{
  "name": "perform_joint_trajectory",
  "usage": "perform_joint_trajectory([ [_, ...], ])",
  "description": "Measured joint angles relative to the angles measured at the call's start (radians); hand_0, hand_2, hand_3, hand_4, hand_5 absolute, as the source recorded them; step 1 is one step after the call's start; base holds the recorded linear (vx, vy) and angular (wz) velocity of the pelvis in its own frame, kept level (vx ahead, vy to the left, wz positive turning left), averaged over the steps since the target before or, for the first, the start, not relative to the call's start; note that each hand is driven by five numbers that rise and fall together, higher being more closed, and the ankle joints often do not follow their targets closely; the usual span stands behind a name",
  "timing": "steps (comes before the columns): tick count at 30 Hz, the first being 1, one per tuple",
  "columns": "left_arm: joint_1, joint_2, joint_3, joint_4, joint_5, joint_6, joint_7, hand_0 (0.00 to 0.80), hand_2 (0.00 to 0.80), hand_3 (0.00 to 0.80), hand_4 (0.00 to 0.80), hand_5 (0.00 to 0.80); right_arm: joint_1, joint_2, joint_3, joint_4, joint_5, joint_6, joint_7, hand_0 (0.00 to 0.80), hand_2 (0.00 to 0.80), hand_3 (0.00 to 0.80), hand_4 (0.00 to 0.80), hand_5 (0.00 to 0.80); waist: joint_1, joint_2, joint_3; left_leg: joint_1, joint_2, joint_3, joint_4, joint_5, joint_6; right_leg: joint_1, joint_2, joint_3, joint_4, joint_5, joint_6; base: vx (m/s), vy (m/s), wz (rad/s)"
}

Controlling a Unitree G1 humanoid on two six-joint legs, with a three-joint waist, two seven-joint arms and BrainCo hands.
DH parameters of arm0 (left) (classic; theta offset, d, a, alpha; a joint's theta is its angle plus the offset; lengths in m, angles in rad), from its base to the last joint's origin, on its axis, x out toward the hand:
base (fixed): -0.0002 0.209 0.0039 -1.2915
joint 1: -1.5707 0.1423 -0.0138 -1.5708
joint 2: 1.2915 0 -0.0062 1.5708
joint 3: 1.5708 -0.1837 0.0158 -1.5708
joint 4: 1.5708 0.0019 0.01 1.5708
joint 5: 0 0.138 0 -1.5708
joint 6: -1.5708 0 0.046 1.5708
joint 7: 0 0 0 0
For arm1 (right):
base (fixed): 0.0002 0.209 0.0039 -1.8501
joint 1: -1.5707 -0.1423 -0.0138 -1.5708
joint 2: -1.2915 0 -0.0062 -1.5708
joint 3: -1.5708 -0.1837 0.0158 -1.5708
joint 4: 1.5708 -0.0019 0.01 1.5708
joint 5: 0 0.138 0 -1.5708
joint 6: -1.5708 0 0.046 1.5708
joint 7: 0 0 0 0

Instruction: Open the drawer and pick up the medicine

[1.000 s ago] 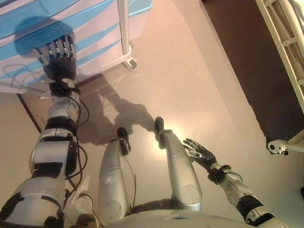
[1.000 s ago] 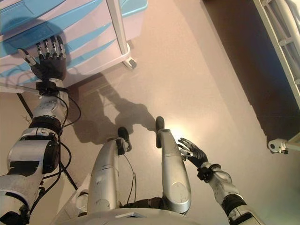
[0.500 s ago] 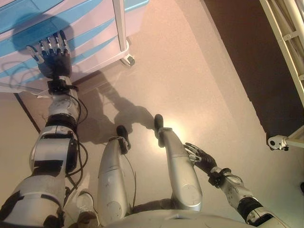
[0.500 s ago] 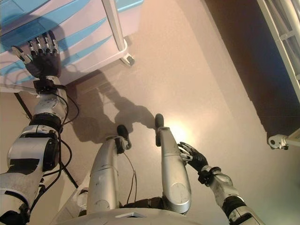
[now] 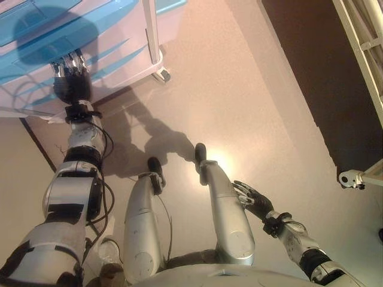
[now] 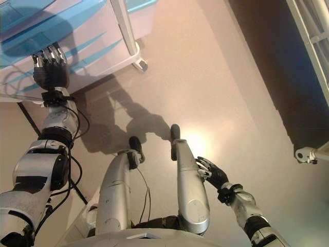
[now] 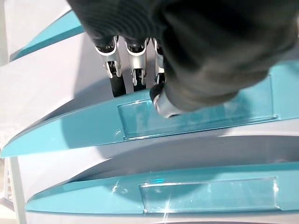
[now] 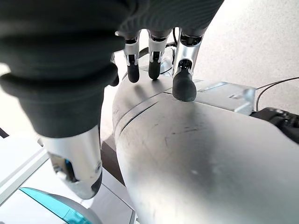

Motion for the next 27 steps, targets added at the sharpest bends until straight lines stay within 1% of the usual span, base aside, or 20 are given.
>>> perform_joint_trajectory([
  [6, 0.035, -0.013, 0.001, 0.000, 0.000, 0.028, -0.002, 0.800, 0.800, 0.800, 0.800, 0.800, 0.005, -0.002, 0.002, 0.004, -0.001, 0.001, -0.001, 0.000, 0.000, 0.000, 0.000, 0.000, 0.009, 0.000, 0.000, 0.032, -0.001, -0.001, -0.032, 0.016, -0.009, 0.025, 0.002, -0.004, -0.017, 0.005, -0.008, -0.023, -0.032, 0.00],
  [12, 0.082, -0.025, 0.002, 0.000, 0.004, 0.097, -0.030, 0.800, 0.800, 0.800, 0.800, 0.800, 0.013, -0.008, 0.004, 0.002, -0.003, 0.010, -0.005, 0.000, 0.000, 0.000, 0.000, 0.000, 0.020, 0.005, 0.003, 0.060, 0.000, -0.016, -0.064, 0.035, -0.021, 0.060, 0.006, -0.026, -0.048, 0.014, -0.022, -0.039, -0.055, 0.05],
  [15, 0.109, -0.041, 0.003, 0.000, 0.004, 0.121, -0.081, 0.800, 0.800, 0.800, 0.800, 0.800, 0.021, -0.010, 0.007, -0.010, -0.004, 0.010, -0.019, 0.000, 0.000, 0.000, 0.000, 0.000, 0.026, 0.005, 0.003, 0.065, 0.000, -0.020, -0.081, 0.045, -0.025, 0.064, 0.008, -0.032, -0.054, 0.016, -0.026, -0.047, -0.057, 0.04],
  [20, 0.183, -0.071, 0.003, -0.003, 0.006, 0.155, -0.149, 0.800, 0.800, 0.800, 0.800, 0.800, 0.039, -0.009, 0.005, -0.031, -0.003, 0.017, -0.041, 0.000, 0.000, 0.000, 0.000, 0.000, 0.042, 0.005, 0.003, 0.096, 0.002, -0.039, -0.121, 0.068, -0.047, 0.096, 0.020, -0.053, -0.078, 0.019, -0.045, -0.082, -0.077, 0.06],
  [22, 0.211, -0.087, 0.006, -0.013, 0.006, 0.161, -0.171, 0.800, 0.800, 0.800, 0.800, 0.800, 0.045, -0.010, 0.005, -0.036, -0.003, 0.018, -0.048, 0.000, 0.000, 0.000, 0.000, 0.000, 0.051, 0.005, 0.003, 0.108, 0.002, -0.045, -0.145, 0.080, -0.056, 0.102, 0.022, -0.060, -0.085, 0.019, -0.047, -0.098, -0.099, 0.07],
  [23, 0.224, -0.090, 0.015, -0.013, 0.006, 0.171, -0.180, 0.800, 0.800, 0.800, 0.800, 0.800, 0.047, -0.010, 0.006, -0.038, -0.003, 0.020, -0.054, 0.000, 0.000, 0.000, 0.000, 0.000, 0.054, 0.005, 0.003, 0.113, 0.005, -0.051, -0.148, 0.083, -0.061, 0.108, 0.023, -0.069, -0.085, 0.017, -0.057, -0.063, -0.100, 0.11],
  [25, 0.256, -0.102, 0.046, -0.013, 0.005, 0.175, -0.212, 0.800, 0.800, 0.800, 0.800, 0.800, 0.052, -0.010, 0.006, -0.045, -0.003, 0.025, -0.063, 0.000, 0.000, 0.000, 0.000, 0.000, 0.057, 0.005, 0.003, 0.130, 0.006, -0.063, -0.164, 0.091, -0.071, 0.130, 0.026, -0.084, -0.092, 0.014, -0.061, -0.044, -0.072, 0.15],
  [27, 0.292, -0.112, 0.051, -0.015, 0.004, 0.182, -0.238, 0.800, 0.800, 0.800, 0.800, 0.800, 0.059, -0.012, 0.006, -0.057, -0.003, 0.034, -0.078, 0.000, 0.000, 0.000, 0.000, 0.000, 0.073, 0.005, 0.003, 0.142, 0.013, -0.067, -0.179, 0.098, -0.080, 0.141, 0.037, -0.088, -0.107, 0.016, -0.065, -0.048, -0.071, 0.05],
])
